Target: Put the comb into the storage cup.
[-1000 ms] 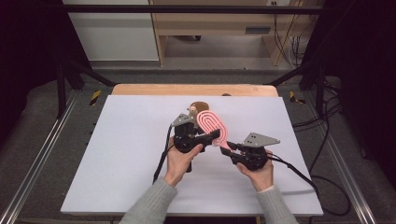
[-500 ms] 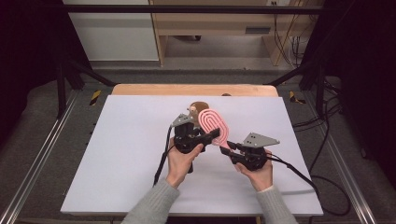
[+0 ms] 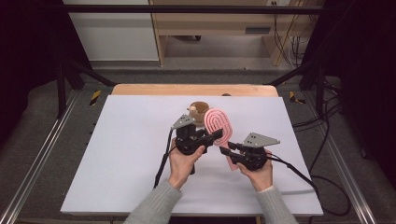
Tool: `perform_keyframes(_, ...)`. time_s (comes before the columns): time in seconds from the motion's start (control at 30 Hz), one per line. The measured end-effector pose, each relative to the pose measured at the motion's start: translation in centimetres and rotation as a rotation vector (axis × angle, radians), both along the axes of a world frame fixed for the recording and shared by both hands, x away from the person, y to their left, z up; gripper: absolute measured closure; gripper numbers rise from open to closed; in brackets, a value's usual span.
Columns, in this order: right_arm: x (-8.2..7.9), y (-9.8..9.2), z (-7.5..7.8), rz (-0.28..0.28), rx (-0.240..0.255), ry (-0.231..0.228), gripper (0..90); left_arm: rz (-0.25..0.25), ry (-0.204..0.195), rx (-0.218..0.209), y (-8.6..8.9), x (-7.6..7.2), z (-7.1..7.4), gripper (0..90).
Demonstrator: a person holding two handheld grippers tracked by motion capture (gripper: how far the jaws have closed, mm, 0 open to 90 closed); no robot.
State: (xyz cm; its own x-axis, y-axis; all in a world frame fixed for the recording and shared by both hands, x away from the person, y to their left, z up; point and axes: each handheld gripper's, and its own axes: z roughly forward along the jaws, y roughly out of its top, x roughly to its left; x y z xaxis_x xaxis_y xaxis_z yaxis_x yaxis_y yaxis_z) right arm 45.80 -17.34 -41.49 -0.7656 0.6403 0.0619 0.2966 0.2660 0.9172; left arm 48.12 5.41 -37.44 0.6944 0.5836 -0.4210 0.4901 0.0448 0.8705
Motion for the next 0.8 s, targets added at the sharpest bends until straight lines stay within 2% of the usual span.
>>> perform_keyframes(0.47, 0.00, -0.09, 0.16, 0.020, 0.019, 0.015, 68.8, -0.024, -0.054, 0.023, -0.03, -0.44, 0.39, 63.3)
perform_keyframes(0.8, 0.08, -0.40, 0.42, 0.032, 0.031, 0.023, 56.3, 0.001, -0.090, 0.057, 0.47, -0.45, 0.87, 63.6)
